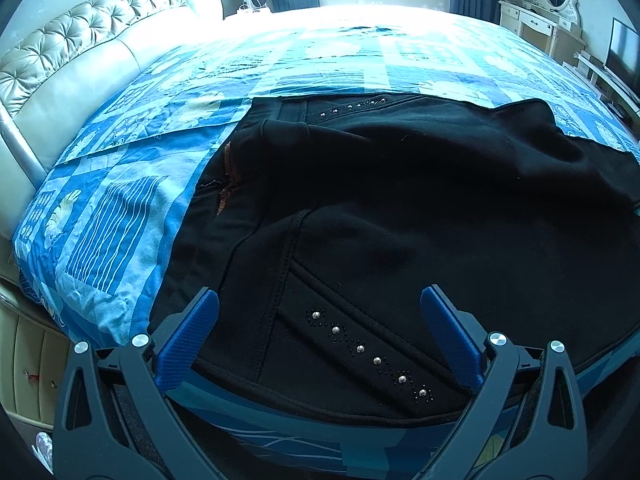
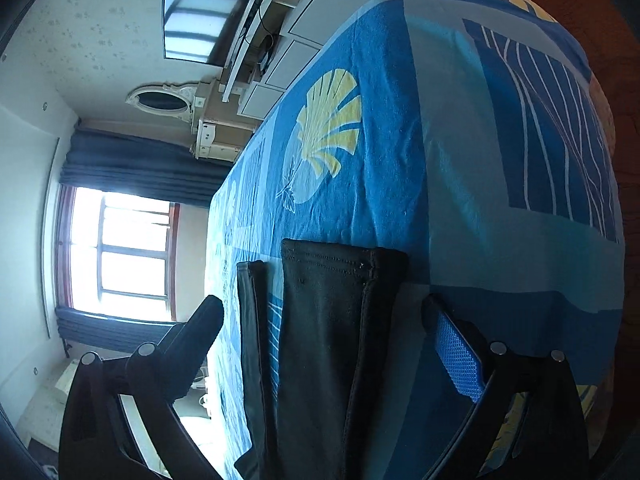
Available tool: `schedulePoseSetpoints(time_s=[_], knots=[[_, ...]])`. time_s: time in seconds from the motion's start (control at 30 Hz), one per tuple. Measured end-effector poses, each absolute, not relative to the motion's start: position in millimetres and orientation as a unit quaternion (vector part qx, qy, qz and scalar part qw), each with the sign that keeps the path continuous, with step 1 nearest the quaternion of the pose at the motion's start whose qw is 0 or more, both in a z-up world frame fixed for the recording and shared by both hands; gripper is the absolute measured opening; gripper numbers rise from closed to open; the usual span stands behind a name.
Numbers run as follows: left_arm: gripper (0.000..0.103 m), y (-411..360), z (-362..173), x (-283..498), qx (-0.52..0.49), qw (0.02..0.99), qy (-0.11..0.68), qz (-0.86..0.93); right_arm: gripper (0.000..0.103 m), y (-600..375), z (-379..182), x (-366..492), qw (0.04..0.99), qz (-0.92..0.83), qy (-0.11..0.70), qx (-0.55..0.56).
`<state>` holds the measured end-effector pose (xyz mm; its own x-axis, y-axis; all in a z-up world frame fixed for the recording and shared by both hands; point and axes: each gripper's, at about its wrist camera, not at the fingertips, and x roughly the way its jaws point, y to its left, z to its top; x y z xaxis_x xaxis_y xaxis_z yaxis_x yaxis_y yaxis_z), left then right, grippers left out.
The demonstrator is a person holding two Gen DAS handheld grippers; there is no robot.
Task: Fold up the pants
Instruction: 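Reach the right tool to the trouser leg hems and close on them, then grasp the studded waistband with the left tool while the right tool holds the hems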
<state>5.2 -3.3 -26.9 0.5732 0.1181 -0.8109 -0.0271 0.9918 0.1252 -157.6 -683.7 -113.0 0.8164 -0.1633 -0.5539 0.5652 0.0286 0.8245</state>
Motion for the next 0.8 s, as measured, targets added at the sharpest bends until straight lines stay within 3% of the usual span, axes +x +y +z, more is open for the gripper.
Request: schedulePoseSetpoints(time_s=[0.13, 0.23, 0.33, 0.43, 0.57, 0.8], knots=[[0.101, 9, -22, 9, 0.05, 0.892, 0.449, 0.033, 0.098, -689, -82, -178, 0.703, -0.387, 0.152, 0.577], [0.101, 36, -24, 25, -0.005, 0.881, 0.474, -0.002, 0.098, -675, -48, -167, 0.758, -0.394, 0.166, 0.492], [0.101, 70, -34, 50, -0.057, 0.847, 0.528, -0.028, 0.098, -639, -9, -114, 0.841, -0.318, 0.194, 0.392], [0.101, 96, -30, 73, -0.026, 0.857, 0.514, -0.022, 0.098, -585, 12, -39, 0.895, -0.172, 0.251, 0.326], [0.101, 136, -31, 118, -0.055, 0.854, 0.516, -0.046, 0.098, -498, 15, 55, 0.911, -0.014, 0.327, 0.251], [0.101, 167, -44, 214, -0.114, 0.842, 0.518, -0.101, 0.098, -362, -5, 161, 0.891, 0.117, 0.415, 0.142]])
